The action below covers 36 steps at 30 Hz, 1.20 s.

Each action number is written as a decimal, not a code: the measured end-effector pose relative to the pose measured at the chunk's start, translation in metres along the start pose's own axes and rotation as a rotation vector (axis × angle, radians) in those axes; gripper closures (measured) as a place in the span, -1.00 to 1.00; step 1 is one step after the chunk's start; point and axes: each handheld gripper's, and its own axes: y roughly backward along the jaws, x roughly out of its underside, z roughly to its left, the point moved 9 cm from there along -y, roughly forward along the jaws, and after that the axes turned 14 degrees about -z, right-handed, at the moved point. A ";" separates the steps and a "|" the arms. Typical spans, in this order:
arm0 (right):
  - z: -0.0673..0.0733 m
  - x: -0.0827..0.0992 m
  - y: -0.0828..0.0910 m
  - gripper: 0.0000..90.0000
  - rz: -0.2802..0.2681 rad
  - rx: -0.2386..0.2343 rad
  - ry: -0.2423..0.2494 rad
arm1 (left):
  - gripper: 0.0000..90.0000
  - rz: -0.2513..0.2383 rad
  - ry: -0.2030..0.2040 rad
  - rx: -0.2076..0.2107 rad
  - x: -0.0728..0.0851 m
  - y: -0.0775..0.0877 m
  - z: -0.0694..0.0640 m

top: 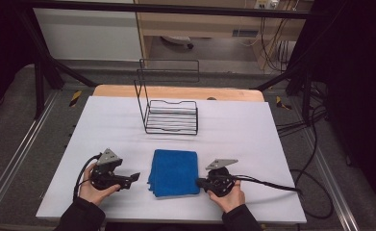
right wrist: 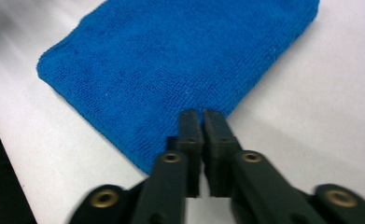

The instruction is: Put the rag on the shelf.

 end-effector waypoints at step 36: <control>-0.056 -0.037 0.006 -0.74 -0.191 0.013 0.013 | 0.38 0.115 0.018 0.004 -0.028 -0.113 -0.002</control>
